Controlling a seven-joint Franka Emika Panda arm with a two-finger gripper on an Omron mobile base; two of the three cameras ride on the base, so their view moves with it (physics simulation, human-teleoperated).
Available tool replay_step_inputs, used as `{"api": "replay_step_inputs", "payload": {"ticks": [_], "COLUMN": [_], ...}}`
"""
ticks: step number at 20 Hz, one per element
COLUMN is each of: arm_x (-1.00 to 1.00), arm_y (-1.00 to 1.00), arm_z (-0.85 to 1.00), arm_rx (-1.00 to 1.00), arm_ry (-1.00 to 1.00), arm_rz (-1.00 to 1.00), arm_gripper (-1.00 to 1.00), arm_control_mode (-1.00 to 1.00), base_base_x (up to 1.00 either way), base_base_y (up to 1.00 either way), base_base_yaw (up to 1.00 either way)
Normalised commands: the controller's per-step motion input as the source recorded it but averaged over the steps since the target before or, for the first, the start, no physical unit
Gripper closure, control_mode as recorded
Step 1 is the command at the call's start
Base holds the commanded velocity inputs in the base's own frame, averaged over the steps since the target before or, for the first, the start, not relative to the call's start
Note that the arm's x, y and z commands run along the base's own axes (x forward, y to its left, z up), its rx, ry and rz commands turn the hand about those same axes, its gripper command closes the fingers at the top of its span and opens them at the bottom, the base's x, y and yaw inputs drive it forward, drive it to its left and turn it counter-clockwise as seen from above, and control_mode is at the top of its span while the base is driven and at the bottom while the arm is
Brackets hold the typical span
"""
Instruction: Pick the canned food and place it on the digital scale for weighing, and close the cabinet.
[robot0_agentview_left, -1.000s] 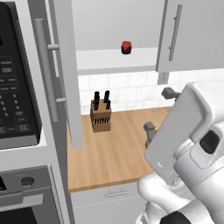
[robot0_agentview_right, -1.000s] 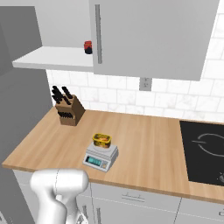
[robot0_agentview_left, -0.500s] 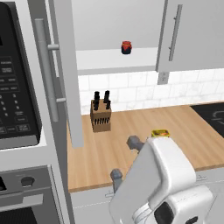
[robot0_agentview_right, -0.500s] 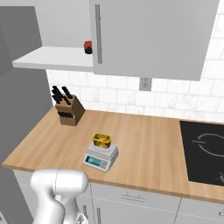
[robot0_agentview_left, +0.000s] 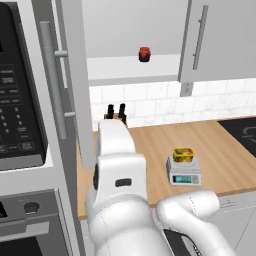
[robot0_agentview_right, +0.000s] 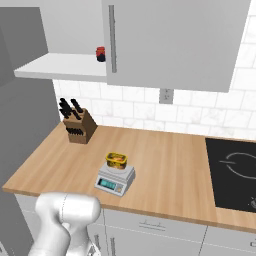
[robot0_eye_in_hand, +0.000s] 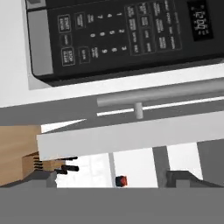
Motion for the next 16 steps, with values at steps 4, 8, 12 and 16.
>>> {"api": "replay_step_inputs", "payload": {"ticks": [4,8,12,16], "arm_x": [0.4,0.22,0.48,0.53], "arm_y": [0.83,0.98,0.48,0.1], "arm_z": [-0.32,-0.31,-0.13,-0.13], "arm_rx": [-0.25,-0.25,-0.17,-0.12], "arm_ry": [0.06,0.01,0.04,0.04], "arm_rz": [0.0,0.0,0.0,0.0], "arm_gripper": [-1.0,-1.0,-1.0,-1.0], "arm_control_mode": [-1.0,-1.0,-1.0,-1.0], "base_base_x": [0.0,0.0,0.0,0.0], "base_base_y": [0.0,0.0,0.0,0.0], "base_base_yaw": [0.0,0.0,0.0,0.0]}}
